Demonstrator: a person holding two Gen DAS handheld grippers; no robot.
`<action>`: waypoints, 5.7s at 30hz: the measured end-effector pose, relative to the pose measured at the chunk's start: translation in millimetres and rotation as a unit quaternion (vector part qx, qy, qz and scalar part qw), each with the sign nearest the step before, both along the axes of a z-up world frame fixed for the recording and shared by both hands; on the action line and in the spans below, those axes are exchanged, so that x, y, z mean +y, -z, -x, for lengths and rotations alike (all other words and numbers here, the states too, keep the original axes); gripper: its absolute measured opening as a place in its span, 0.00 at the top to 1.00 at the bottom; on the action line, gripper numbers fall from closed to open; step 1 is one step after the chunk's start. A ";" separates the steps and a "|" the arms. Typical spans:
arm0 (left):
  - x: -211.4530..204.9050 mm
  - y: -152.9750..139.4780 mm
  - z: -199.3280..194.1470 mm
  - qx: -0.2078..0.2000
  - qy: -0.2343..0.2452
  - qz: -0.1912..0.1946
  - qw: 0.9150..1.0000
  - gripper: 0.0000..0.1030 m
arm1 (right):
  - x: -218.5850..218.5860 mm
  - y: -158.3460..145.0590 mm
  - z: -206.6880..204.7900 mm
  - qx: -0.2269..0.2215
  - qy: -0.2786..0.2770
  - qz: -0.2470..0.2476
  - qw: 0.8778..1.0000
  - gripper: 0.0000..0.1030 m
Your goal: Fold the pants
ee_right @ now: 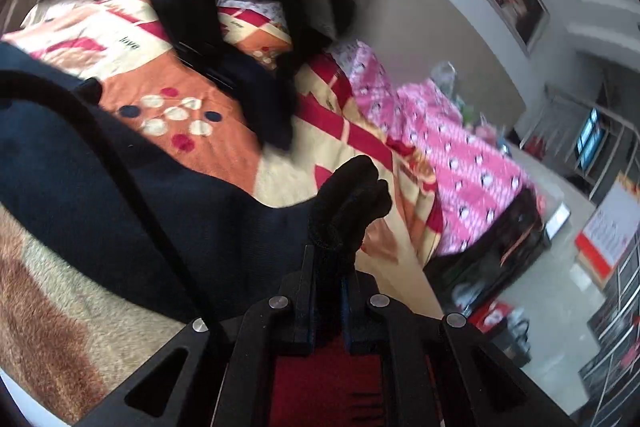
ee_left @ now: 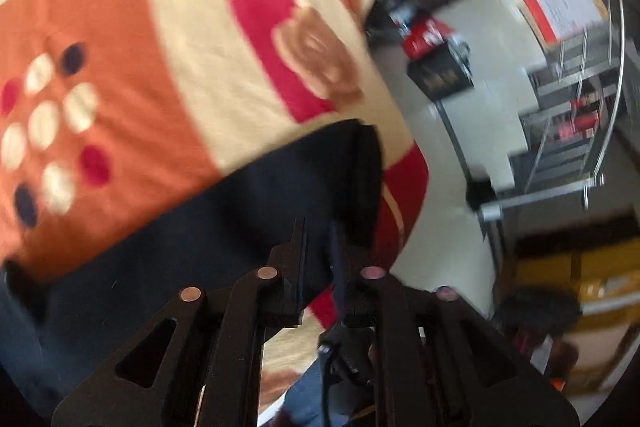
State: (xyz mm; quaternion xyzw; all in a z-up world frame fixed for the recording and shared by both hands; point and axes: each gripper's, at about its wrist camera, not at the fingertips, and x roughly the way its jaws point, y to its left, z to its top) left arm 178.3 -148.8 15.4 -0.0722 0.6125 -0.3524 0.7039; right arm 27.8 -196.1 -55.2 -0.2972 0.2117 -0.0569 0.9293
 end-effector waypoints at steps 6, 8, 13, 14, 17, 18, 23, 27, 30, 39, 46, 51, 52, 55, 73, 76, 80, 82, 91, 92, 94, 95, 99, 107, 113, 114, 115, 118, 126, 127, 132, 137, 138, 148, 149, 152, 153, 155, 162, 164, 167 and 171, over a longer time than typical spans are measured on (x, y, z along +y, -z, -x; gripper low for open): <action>-13.6 -10.8 1.2 -0.013 0.005 -0.012 1.000 0.39 | 8.1 5.1 5.0 -0.010 -0.018 0.034 0.999 0.92; -17.5 -9.1 1.6 -0.016 0.006 -0.027 1.000 0.39 | 15.7 8.9 6.3 -0.014 -0.030 0.060 0.998 0.92; -20.2 -1.6 5.0 -0.036 -0.010 -0.079 0.996 0.39 | 20.6 15.6 5.9 -0.016 -0.036 0.086 0.996 0.92; -19.1 1.0 3.5 -0.036 -0.015 -0.084 0.996 0.39 | 20.0 15.8 5.1 -0.015 -0.035 0.087 0.995 0.92; -14.8 5.7 1.5 -0.031 -0.031 -0.088 0.995 0.40 | 19.7 17.0 4.2 -0.015 -0.035 0.090 0.995 0.92; -14.4 6.3 1.7 -0.031 -0.033 -0.087 0.995 0.40 | 19.9 17.0 3.1 -0.015 -0.035 0.091 0.995 0.92; -12.8 6.8 2.9 -0.047 -0.050 -0.084 0.994 0.69 | 29.7 19.7 7.6 -0.016 -0.033 0.101 0.994 0.92; -12.7 4.4 8.9 -0.066 -0.040 -0.092 0.993 0.91 | 30.9 19.9 10.0 -0.015 -0.036 0.106 0.994 0.92; -9.2 -0.3 12.8 -0.078 -0.032 -0.088 0.993 0.92 | 31.6 17.4 13.0 -0.017 -0.043 0.102 0.994 0.92; 78.5 -11.0 28.3 -0.078 -0.050 -0.005 0.996 0.92 | 64.6 -20.2 35.6 -0.004 -0.113 0.051 0.992 0.92; 183.1 4.1 42.1 -0.068 -0.107 0.017 0.992 0.92 | 150.3 -21.8 46.6 0.016 -0.192 0.069 0.979 0.92; 232.4 21.1 48.3 -0.052 -0.143 0.014 0.988 0.92 | 201.4 -14.0 46.9 0.038 -0.226 0.072 0.971 0.92; 236.8 23.5 48.6 -0.051 -0.145 0.015 0.988 0.92 | 208.0 -11.8 46.4 0.043 -0.227 0.072 0.970 0.92; 242.3 36.9 46.9 -0.039 -0.155 0.005 0.987 0.85 | 220.3 -4.4 44.4 0.056 -0.224 0.073 0.970 0.92; 217.4 11.2 75.8 -0.103 -0.248 0.062 0.961 0.59 | 72.0 -63.7 48.8 0.072 -0.177 -0.252 0.949 0.51; 219.4 53.6 69.1 -0.080 -0.301 -0.031 0.950 0.74 | 35.9 -61.7 27.8 0.108 -0.168 -0.324 0.925 0.53; 216.1 53.9 87.0 -0.129 -0.308 -0.034 0.942 0.74 | 11.6 -66.8 3.0 0.115 -0.178 -0.378 0.901 0.53; 212.2 55.2 88.4 -0.147 -0.308 -0.042 0.939 0.74 | 13.9 -68.3 -24.2 0.129 -0.209 -0.372 0.895 0.53; 214.1 65.0 91.8 -0.172 -0.321 -0.015 0.931 0.74 | 47.5 -12.3 -89.6 0.262 -0.234 -0.367 0.861 0.52; 213.5 64.7 92.5 -0.174 -0.321 -0.016 0.931 0.74 | 47.3 -11.1 -92.0 0.267 -0.232 -0.370 0.859 0.52; 213.4 63.2 94.8 -0.180 -0.321 -0.022 0.930 0.74 | 48.9 -7.9 -90.6 0.267 -0.232 -0.370 0.859 0.51; 212.5 63.0 95.1 -0.181 -0.320 -0.025 0.930 0.74 | 50.8 -6.9 -89.9 0.264 -0.232 -0.364 0.862 0.51; 221.0 58.4 100.4 -0.161 -0.327 0.004 0.931 0.74 | 56.1 -10.8 -82.5 0.250 -0.230 -0.343 0.876 0.51; 302.5 27.4 190.2 -0.137 -0.412 0.088 0.896 0.42 | 13.2 -57.6 -39.1 0.199 -0.233 -0.371 0.877 0.52; 368.3 32.9 247.0 -0.149 -0.546 0.026 0.824 0.39 | 4.4 -45.6 -13.1 0.188 -0.213 -0.323 0.903 0.52; 375.8 39.8 248.2 -0.137 -0.559 0.033 0.817 0.39 | 4.2 -43.3 -11.7 0.186 -0.211 -0.321 0.905 0.52; 382.4 47.1 246.5 -0.124 -0.566 0.048 0.814 0.38 | 4.3 -41.7 -11.6 0.181 -0.204 -0.319 0.908 0.52; 397.4 71.4 237.0 -0.080 -0.591 0.090 0.797 0.38 | -3.0 -41.3 -15.7 0.174 -0.184 -0.332 0.908 0.52; 422.8 95.5 227.4 -0.039 -0.636 0.183 0.749 0.29 | -17.7 -36.2 -22.5 0.177 -0.154 -0.359 0.903 0.52; 427.1 97.5 228.9 -0.035 -0.639 0.200 0.742 0.22 | -15.4 -35.6 -23.0 0.180 -0.155 -0.355 0.904 0.52; 436.0 97.7 223.3 -0.016 -0.648 0.248 0.720 0.10 | -5.1 -33.8 -21.1 0.183 -0.163 -0.333 0.911 0.52; 436.4 96.3 221.0 -0.010 -0.643 0.266 0.719 0.11 | -13.6 -32.1 -23.0 0.182 -0.152 -0.349 0.906 0.52; 435.5 98.6 222.1 -0.015 -0.640 0.271 0.719 0.11 | -15.7 -31.8 -23.0 0.181 -0.150 -0.354 0.905 0.52; 426.1 99.3 219.0 0.019 -0.619 0.277 0.735 0.11 | -12.2 -32.7 -22.6 0.180 -0.151 -0.348 0.908 0.52; 428.7 98.0 219.9 0.014 -0.621 0.273 0.735 0.11 | -12.9 -32.8 -22.2 0.178 -0.151 -0.349 0.908 0.52; 438.1 95.7 217.7 -0.018 -0.630 0.252 0.734 0.11 | -14.4 -32.8 -23.1 0.178 -0.149 -0.354 0.906 0.52; 439.1 95.9 216.7 -0.028 -0.632 0.248 0.734 0.11 | -14.5 -32.7 -23.3 0.178 -0.149 -0.354 0.906 0.52; 438.1 96.6 215.9 -0.034 -0.632 0.246 0.734 0.11 | -14.0 -32.8 -22.7 0.178 -0.149 -0.352 0.907 0.52; 430.2 103.7 218.6 -0.052 -0.614 0.284 0.734 0.11 | -14.8 -32.4 -23.0 0.180 -0.148 -0.353 0.906 0.52; 431.3 113.1 219.6 -0.027 -0.608 0.332 0.721 0.11 | -14.9 -31.9 -23.6 0.183 -0.147 -0.353 0.906 0.52; 441.4 125.5 221.6 -0.013 -0.620 0.367 0.694 0.14 | -13.7 -30.5 -25.0 0.189 -0.146 -0.352 0.905 0.52; 443.1 115.4 220.6 -0.032 -0.631 0.310 0.711 0.35 | -11.9 -29.9 -24.6 0.191 -0.147 -0.347 0.906 0.52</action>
